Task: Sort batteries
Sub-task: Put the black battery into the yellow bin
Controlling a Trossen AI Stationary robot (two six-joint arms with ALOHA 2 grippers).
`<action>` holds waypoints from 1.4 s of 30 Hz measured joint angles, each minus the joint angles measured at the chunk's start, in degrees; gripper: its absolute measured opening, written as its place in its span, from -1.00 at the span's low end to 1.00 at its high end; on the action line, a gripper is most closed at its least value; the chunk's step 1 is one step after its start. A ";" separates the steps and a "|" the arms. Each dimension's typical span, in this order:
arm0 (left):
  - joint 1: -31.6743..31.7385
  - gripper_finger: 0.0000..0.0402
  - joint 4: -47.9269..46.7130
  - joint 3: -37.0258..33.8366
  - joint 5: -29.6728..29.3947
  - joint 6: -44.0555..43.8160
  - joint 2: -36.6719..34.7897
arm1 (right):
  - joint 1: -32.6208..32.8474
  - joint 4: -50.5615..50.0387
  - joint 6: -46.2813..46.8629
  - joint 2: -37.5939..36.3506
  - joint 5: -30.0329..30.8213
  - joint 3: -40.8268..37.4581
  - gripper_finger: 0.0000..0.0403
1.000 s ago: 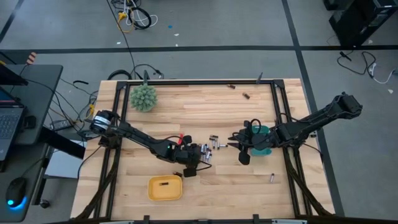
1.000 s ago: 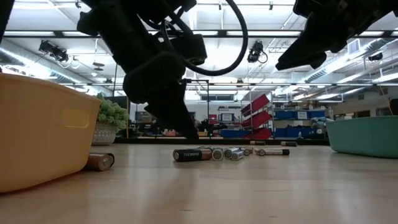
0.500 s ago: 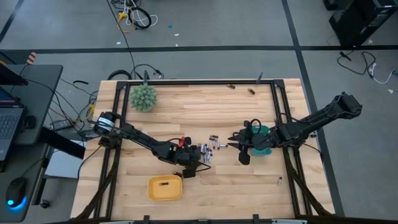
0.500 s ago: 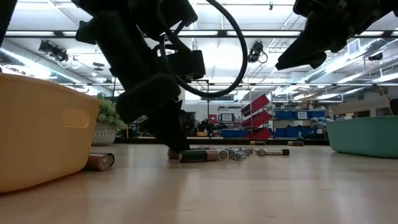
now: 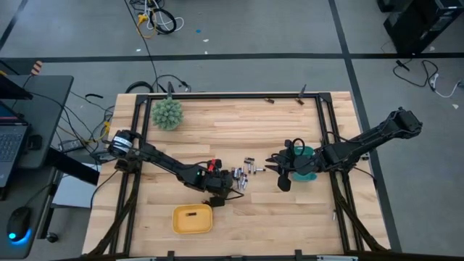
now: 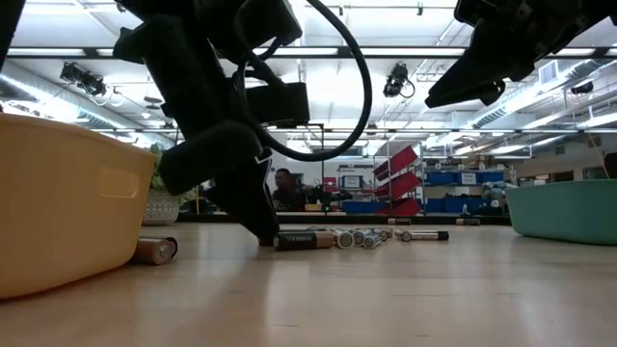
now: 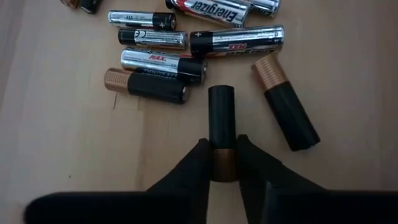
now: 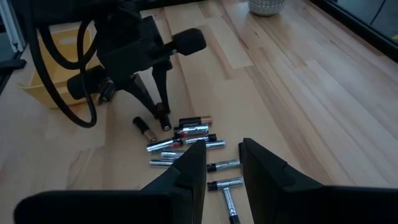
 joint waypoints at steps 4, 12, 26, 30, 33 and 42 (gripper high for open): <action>0.02 -0.84 -0.09 -0.04 -0.32 1.08 -0.04 | 0.00 -0.02 -0.02 0.00 0.00 0.00 -0.55; 0.04 -0.91 0.27 -0.13 -0.48 3.14 -0.04 | 0.00 -0.04 -0.02 0.00 0.00 0.00 -0.55; 0.27 -0.92 -1.18 -0.36 -1.26 3.77 -1.77 | 0.00 0.00 0.00 0.00 0.00 0.00 -0.55; 0.59 -0.95 -1.15 -0.24 -2.21 3.78 -2.64 | 0.00 0.01 -0.01 0.02 0.20 0.00 -0.55; 0.86 -0.97 -1.05 -0.31 -2.46 3.91 -2.51 | 0.00 0.02 0.00 0.02 0.20 0.00 -0.55; 1.68 -1.00 -0.78 -0.13 -1.66 5.45 -2.60 | 0.00 0.00 0.00 0.02 0.22 0.00 -0.55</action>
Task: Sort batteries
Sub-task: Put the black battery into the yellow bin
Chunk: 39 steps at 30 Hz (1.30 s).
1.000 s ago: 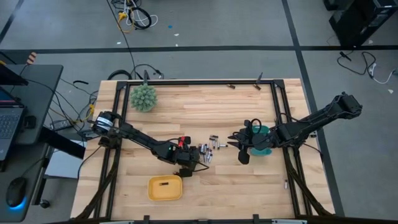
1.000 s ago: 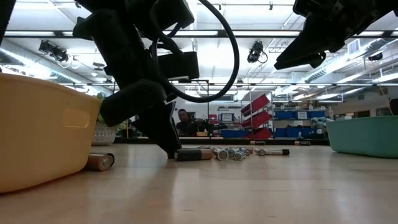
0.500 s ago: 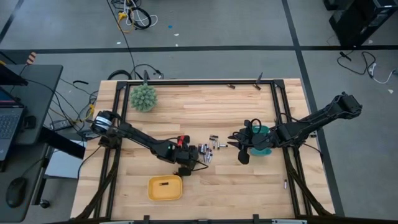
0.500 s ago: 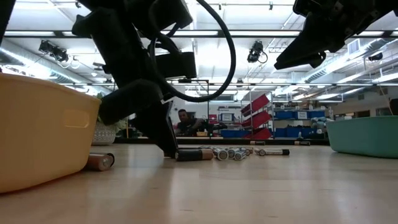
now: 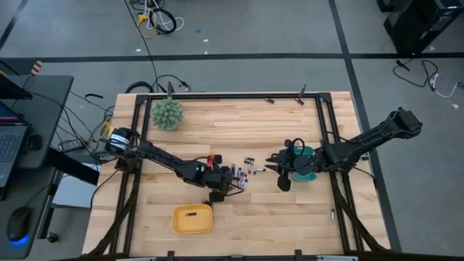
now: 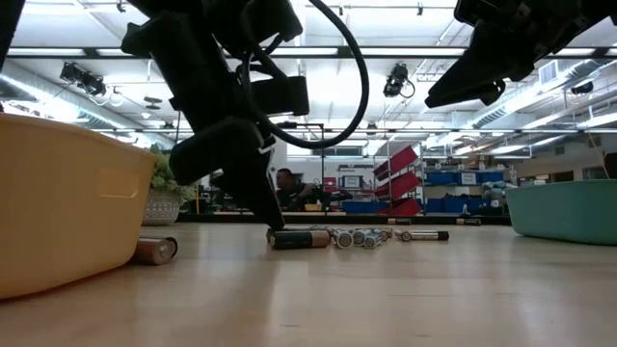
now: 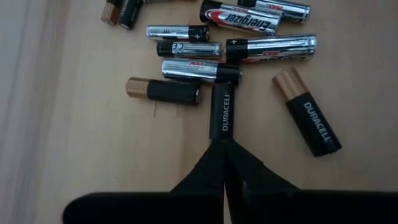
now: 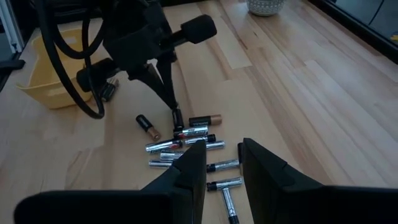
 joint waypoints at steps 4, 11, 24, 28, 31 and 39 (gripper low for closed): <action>0.17 -0.99 0.64 0.02 0.25 1.45 0.00 | 0.00 0.01 -0.02 0.00 0.00 0.00 -0.55; 1.87 -0.78 0.70 0.15 4.67 4.47 -0.02 | 0.00 0.00 -0.02 0.00 0.00 0.00 -0.55; 4.72 -0.40 2.64 0.23 8.71 7.90 2.33 | 0.00 -0.35 -0.02 0.00 0.00 0.00 -0.55; 5.01 -0.40 2.71 0.24 10.26 8.85 2.38 | 0.00 -0.39 -0.02 0.00 -0.02 0.00 -0.55; 4.91 -0.45 2.52 0.25 8.88 8.97 2.45 | 0.00 -0.42 -0.02 0.00 -0.02 0.00 -0.55; 5.85 -0.92 5.50 -2.94 9.47 7.27 2.32 | -0.02 -0.47 -0.04 0.00 0.83 0.00 -0.55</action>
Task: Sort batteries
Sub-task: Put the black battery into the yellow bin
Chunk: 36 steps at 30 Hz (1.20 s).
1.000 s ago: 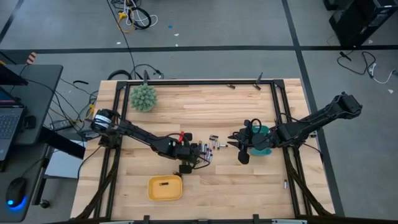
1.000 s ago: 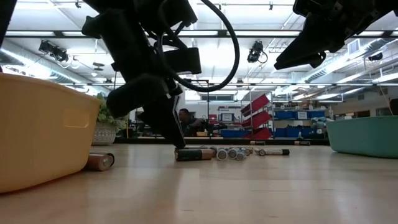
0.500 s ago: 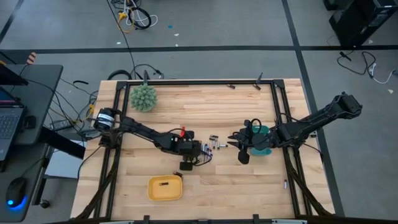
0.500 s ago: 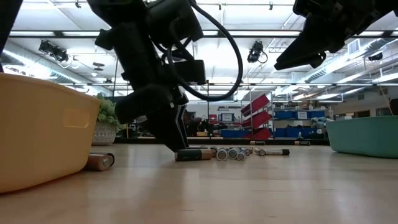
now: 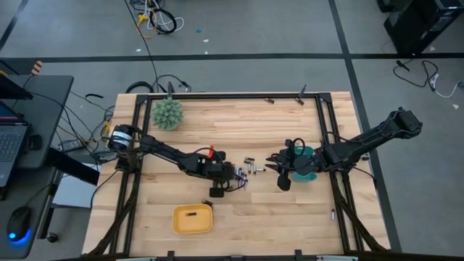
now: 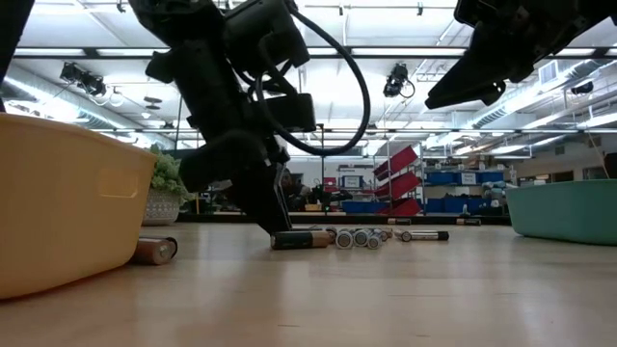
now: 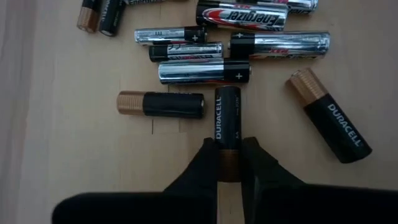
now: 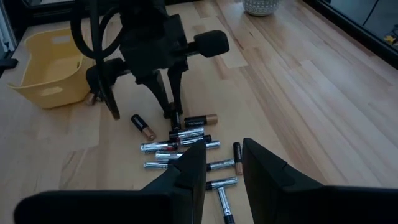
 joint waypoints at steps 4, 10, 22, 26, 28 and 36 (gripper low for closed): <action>0.01 -0.92 1.26 -0.95 -0.22 -0.98 -0.05 | 0.02 -0.03 0.00 0.00 0.00 0.00 -0.55; 0.12 -0.92 3.42 -1.28 1.17 0.49 -0.71 | 0.01 -0.04 -0.07 0.00 0.02 0.00 -0.55; 0.07 -0.93 3.29 -1.61 3.32 1.73 -5.67 | 0.02 -0.03 0.00 0.00 0.07 0.00 -0.55; 0.07 -0.93 3.49 -1.56 4.21 1.73 -5.67 | 0.00 -0.03 0.00 0.00 0.07 0.00 -0.55; 0.07 -0.93 3.59 -1.52 4.49 1.73 -5.70 | 0.00 -0.03 0.00 0.00 0.08 0.00 -0.55; -0.44 -0.93 4.01 -1.43 4.99 3.53 -11.66 | 0.00 -0.08 -0.42 0.00 0.09 0.00 -0.55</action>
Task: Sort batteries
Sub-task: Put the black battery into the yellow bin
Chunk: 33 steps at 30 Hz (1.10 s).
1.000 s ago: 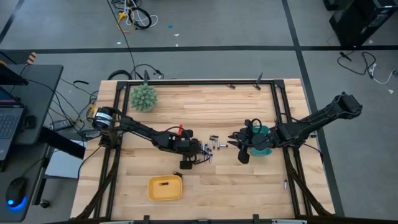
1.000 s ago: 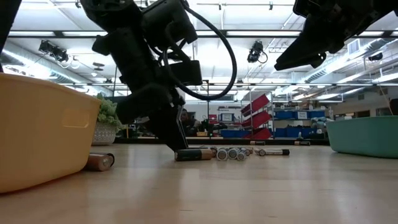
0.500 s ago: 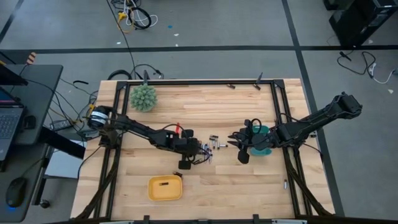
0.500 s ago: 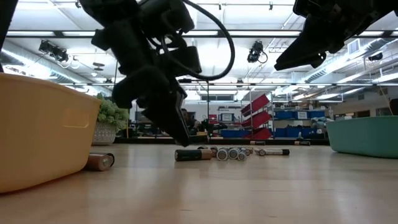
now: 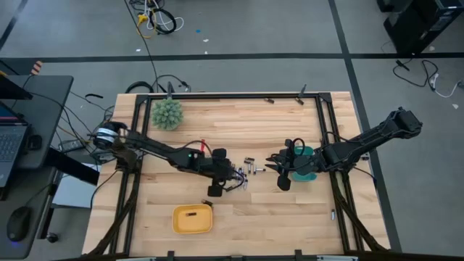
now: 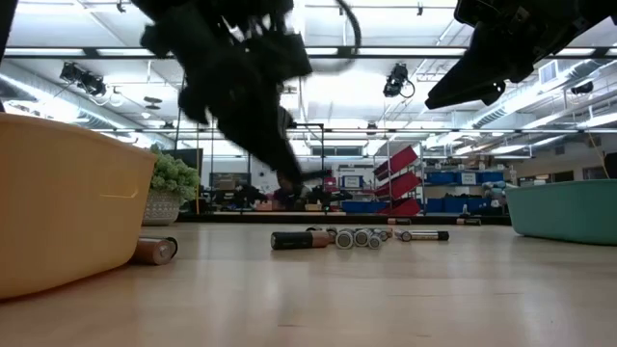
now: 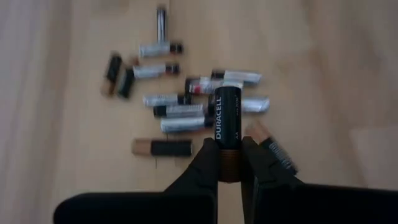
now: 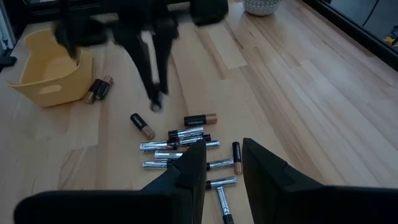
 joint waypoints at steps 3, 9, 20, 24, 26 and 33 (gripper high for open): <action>-1.10 -0.93 -0.52 0.04 1.49 1.16 -4.24 | 0.00 0.05 -0.02 0.00 0.00 0.00 -0.55; -5.98 -0.93 -7.12 0.08 6.29 -0.11 -13.22 | 0.00 0.07 -0.04 0.00 0.00 0.00 -0.55; -17.72 -0.93 -14.20 0.13 11.11 -22.24 -18.73 | 0.00 0.16 -0.61 0.00 0.00 0.00 -0.55; -21.58 -0.93 -14.97 0.13 11.03 -33.80 -18.73 | 0.00 0.14 -1.07 0.00 0.00 0.00 -0.55; -23.39 -0.92 -15.05 0.13 10.74 -39.31 -18.73 | 0.00 0.15 -1.51 0.00 0.00 0.00 -0.55; -29.30 -0.92 -20.76 0.13 1.91 -54.67 -17.75 | 0.00 0.15 -3.42 0.00 0.00 0.00 -0.55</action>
